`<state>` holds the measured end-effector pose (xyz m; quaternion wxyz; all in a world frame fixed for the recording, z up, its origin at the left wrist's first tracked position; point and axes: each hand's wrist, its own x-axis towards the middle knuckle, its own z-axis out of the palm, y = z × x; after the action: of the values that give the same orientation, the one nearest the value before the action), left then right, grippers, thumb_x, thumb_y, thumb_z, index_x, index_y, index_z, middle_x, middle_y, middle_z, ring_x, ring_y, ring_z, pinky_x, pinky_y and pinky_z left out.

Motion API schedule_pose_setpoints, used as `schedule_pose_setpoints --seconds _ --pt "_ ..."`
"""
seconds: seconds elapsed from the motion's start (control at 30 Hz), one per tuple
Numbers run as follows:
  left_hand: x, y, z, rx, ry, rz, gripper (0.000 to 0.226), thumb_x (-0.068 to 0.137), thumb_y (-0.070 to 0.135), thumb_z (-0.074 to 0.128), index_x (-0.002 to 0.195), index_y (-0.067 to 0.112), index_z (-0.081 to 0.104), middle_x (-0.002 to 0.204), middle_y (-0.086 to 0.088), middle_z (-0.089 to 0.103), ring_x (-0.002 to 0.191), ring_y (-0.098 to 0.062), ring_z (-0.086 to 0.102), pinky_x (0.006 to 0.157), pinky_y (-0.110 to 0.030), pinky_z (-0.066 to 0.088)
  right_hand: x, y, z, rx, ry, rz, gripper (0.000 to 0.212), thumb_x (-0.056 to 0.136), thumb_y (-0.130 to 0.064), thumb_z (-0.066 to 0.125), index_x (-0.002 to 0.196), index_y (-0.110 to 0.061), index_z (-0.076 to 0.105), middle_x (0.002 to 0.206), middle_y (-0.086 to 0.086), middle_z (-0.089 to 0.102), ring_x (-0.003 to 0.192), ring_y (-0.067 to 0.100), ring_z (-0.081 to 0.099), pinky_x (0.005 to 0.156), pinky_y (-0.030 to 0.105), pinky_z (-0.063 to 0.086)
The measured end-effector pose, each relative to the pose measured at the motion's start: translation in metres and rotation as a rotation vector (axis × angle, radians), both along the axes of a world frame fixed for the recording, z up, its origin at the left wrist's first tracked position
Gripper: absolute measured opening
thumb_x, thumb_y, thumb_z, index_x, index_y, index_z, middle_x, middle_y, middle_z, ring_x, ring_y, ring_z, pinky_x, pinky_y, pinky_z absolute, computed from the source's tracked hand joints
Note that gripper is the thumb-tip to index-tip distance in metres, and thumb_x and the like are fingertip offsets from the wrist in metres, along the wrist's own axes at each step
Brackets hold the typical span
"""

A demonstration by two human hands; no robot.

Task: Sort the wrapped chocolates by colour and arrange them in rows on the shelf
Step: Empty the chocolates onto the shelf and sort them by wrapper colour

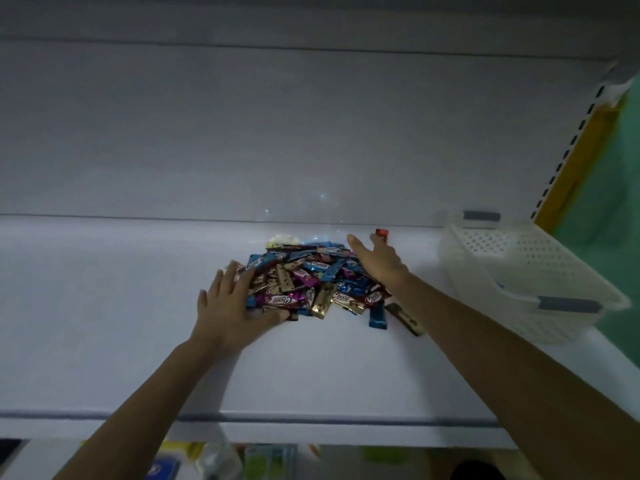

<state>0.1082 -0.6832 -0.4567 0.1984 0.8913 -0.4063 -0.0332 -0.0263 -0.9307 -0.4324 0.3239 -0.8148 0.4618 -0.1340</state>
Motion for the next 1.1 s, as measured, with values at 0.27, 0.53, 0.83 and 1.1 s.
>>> schedule_pose_setpoints --seconds 0.27,0.53,0.83,1.1 --pt "0.023 -0.004 -0.01 0.027 -0.053 -0.116 0.133 0.042 0.103 0.015 0.153 0.03 -0.002 0.163 -0.001 0.0 0.149 -0.02 0.002 0.118 -0.053 0.005 0.036 0.01 -0.001 -0.042 0.105 0.182 0.055 0.083 -0.065 0.054 0.111 -0.019 0.06 0.095 0.002 0.063 0.086 0.019 0.061 0.083 0.039 0.05" --pt "0.028 -0.004 -0.014 0.043 -0.035 -0.156 0.126 0.053 0.1 0.028 0.153 0.029 0.001 0.163 -0.004 0.006 0.148 -0.026 0.01 0.116 -0.06 0.005 0.051 0.042 -0.007 -0.265 -0.224 0.011 0.023 0.086 -0.032 0.068 0.103 -0.017 0.068 0.109 0.003 0.066 0.099 0.017 0.06 0.083 0.03 0.049" --pt "0.03 -0.008 -0.013 0.068 -0.001 -0.17 0.123 0.058 0.097 0.03 0.154 0.028 -0.002 0.163 -0.002 0.004 0.149 -0.024 0.005 0.116 -0.06 -0.001 0.028 0.061 0.012 -0.184 -0.288 -0.073 0.039 0.091 -0.049 0.054 0.121 -0.025 0.06 0.116 -0.003 0.063 0.111 0.013 0.057 0.097 0.028 0.042" --pt "0.029 -0.005 -0.009 -0.006 0.043 -0.171 0.122 0.057 0.095 0.036 0.154 0.028 0.002 0.162 -0.003 0.009 0.149 -0.022 0.007 0.117 -0.057 -0.001 0.01 0.077 -0.018 -0.219 0.058 -0.226 0.078 0.082 -0.077 0.025 0.14 -0.028 0.043 0.134 0.008 0.055 0.12 0.03 0.05 0.103 0.043 0.037"
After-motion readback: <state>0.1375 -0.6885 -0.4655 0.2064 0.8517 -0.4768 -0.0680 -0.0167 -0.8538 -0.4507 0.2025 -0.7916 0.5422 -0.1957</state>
